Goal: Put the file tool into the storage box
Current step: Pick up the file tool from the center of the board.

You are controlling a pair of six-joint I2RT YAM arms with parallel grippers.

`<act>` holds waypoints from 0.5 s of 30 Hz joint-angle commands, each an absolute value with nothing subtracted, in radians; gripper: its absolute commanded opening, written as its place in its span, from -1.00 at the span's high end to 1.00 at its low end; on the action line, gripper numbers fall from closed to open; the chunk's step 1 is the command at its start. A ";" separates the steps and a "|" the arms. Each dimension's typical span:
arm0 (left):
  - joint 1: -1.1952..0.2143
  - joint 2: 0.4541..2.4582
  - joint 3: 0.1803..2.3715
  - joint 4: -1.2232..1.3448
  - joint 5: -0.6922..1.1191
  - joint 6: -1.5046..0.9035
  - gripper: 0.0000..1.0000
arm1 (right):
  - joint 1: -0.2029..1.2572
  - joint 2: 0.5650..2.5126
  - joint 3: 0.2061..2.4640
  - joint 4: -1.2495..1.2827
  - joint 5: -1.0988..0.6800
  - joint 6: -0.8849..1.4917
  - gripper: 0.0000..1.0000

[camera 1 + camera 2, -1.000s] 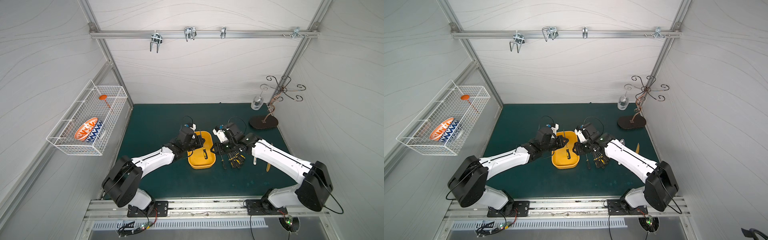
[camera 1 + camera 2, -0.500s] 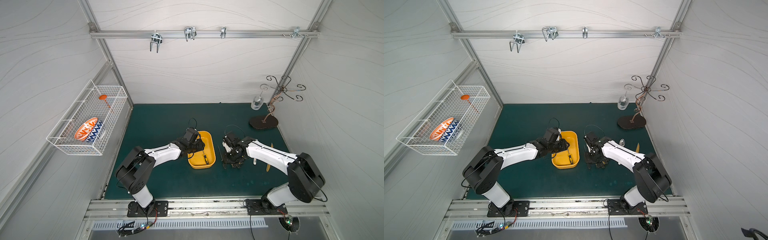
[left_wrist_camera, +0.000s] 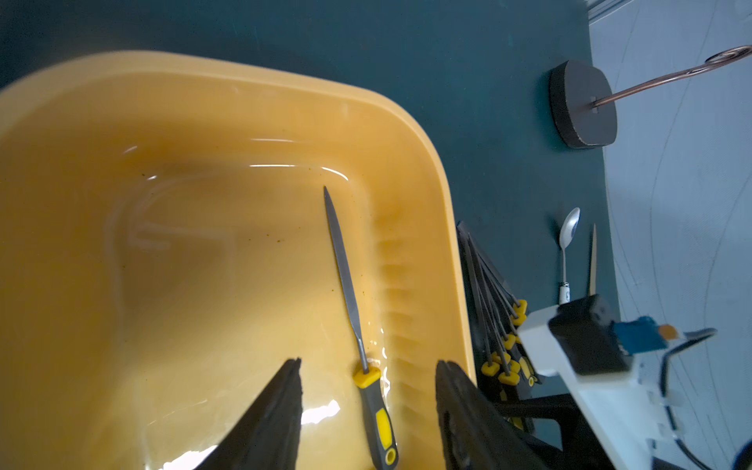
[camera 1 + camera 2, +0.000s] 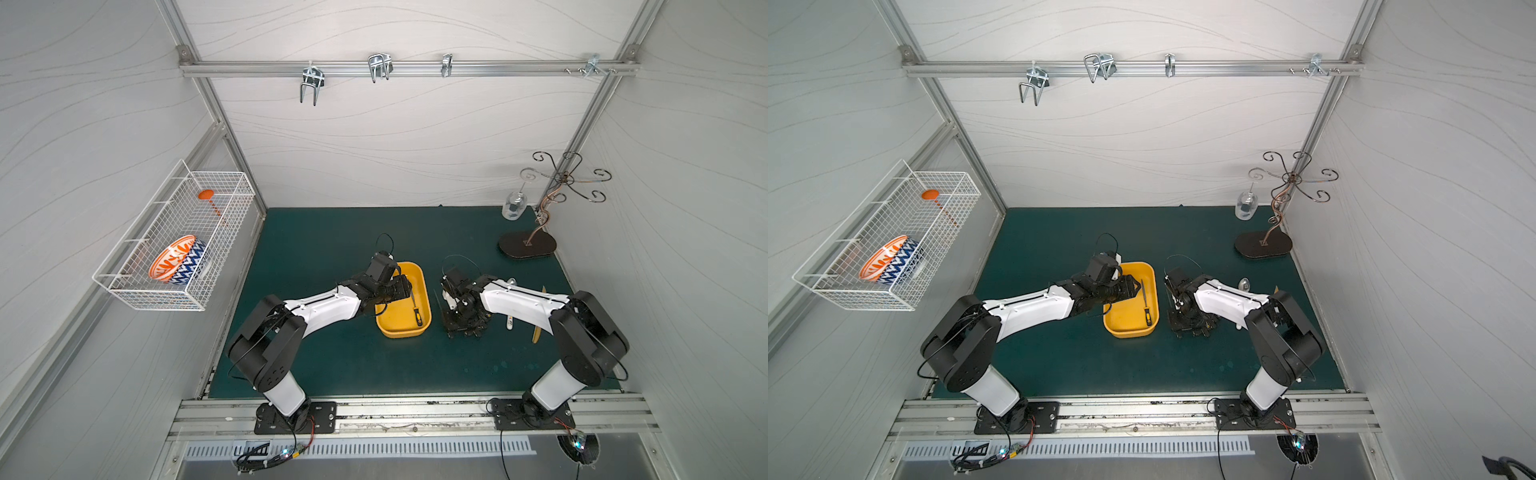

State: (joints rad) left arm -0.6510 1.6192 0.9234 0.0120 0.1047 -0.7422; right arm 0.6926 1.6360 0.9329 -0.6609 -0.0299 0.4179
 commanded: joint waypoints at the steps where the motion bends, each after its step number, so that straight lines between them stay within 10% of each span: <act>1: -0.656 1.581 0.934 0.045 0.081 -0.723 -0.16 | 0.711 1.668 0.937 -0.656 -0.029 0.411 0.23; 15: -0.656 1.527 0.895 0.092 0.111 -0.716 -0.27 | 0.634 1.524 0.874 -0.534 -0.154 0.433 0.88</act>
